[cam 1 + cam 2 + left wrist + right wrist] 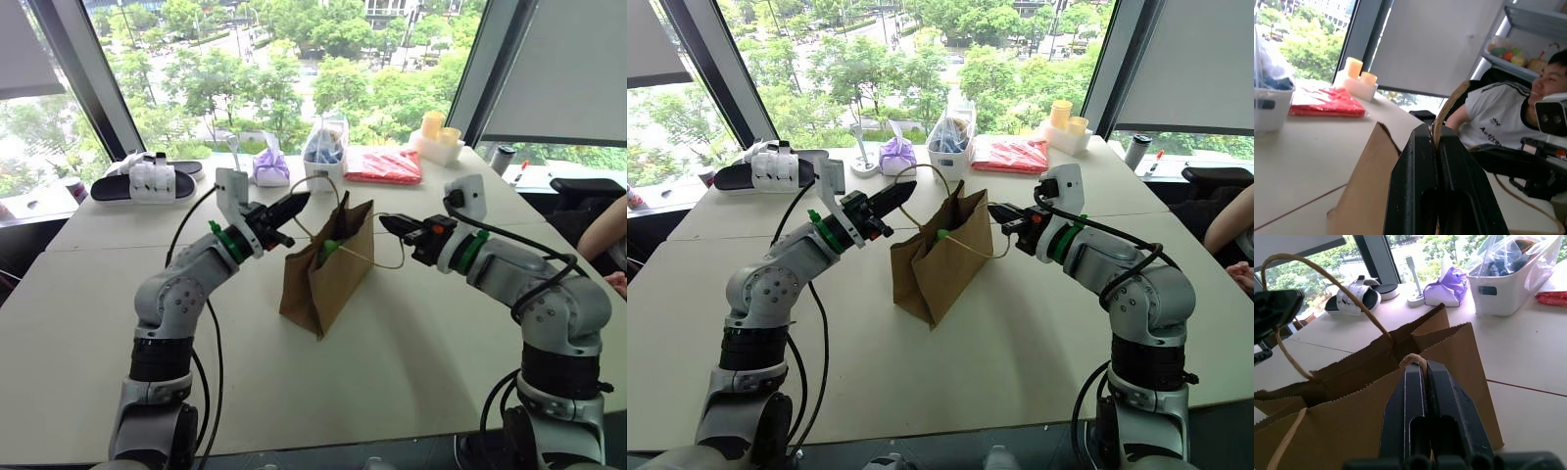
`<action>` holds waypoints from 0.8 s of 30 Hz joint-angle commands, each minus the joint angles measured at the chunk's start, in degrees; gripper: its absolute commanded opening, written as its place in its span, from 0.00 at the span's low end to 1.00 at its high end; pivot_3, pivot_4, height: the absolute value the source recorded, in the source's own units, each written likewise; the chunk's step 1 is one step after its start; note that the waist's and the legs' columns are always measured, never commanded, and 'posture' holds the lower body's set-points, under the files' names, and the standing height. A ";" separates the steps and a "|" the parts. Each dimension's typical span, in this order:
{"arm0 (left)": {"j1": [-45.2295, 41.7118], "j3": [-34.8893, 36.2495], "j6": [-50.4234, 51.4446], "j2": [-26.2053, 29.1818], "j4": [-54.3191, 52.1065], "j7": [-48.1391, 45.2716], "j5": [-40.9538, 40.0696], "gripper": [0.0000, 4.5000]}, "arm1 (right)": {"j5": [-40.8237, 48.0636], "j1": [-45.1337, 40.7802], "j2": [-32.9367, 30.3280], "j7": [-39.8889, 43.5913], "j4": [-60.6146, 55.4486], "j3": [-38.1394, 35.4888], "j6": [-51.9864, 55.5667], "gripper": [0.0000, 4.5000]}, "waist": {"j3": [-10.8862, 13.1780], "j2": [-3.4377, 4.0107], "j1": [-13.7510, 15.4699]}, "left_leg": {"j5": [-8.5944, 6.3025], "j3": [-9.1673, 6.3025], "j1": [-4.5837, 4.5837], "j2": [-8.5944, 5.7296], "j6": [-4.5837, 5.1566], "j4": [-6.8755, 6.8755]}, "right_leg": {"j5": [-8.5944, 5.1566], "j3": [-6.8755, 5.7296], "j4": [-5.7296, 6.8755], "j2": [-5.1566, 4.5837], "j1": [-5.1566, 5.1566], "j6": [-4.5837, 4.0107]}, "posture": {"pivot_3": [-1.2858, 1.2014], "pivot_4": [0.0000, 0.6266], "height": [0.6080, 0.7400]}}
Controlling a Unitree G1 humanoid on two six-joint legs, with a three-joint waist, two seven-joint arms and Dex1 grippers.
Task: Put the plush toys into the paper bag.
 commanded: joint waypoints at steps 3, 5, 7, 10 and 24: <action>0.39 0.53 4.04 2.40 -2.83 -1.86 -2.17 0.12 | 2.27 0.39 -1.15 0.44 -4.11 -1.25 -1.43 0.13 | 0.00 0.00 0.12 | 0.00 -0.01 0.00 0.00 0.00 0.01 | 0.00 0.00 -0.01 0.00 0.00 0.00 | 0.52 0.24 1.00; 0.49 1.17 5.10 3.15 -2.96 -2.13 -2.77 0.31 | 3.43 0.27 -1.20 0.59 -4.94 -1.82 -1.46 0.31 | 0.00 0.00 0.21 | 0.00 -0.01 -0.01 0.00 0.00 0.01 | 0.00 0.00 -0.01 -0.01 0.00 0.00 | 0.52 0.24 1.00; 0.68 1.55 5.76 4.24 -3.32 -2.83 -2.99 0.52 | 3.98 -0.19 -1.32 0.37 -5.52 -2.24 -1.87 0.53 | 0.00 0.00 0.18 | 0.00 -0.02 -0.02 0.00 0.00 0.01 | 0.00 0.00 -0.01 -0.01 0.01 0.00 | 0.52 0.24 1.00; 1.00 1.85 5.86 6.16 -3.95 -3.83 -2.92 0.86 | 5.34 -1.41 -1.54 -0.52 -5.62 -3.46 -2.08 0.88 | 0.00 0.00 0.12 | 0.00 -0.03 -0.02 0.00 0.00 0.01 | 0.00 0.00 -0.01 -0.01 0.01 0.00 | 0.52 0.24 1.00; 11.14 3.90 8.31 19.23 -8.07 -15.34 -5.12 0.99 | 18.05 2.01 -6.33 -10.53 -5.80 -20.23 0.40 1.00 | 0.01 0.01 0.36 | -0.04 -0.04 -0.03 0.02 0.07 -0.05 | 0.00 0.00 -0.13 -0.03 0.07 -0.01 | 0.52 0.24 1.00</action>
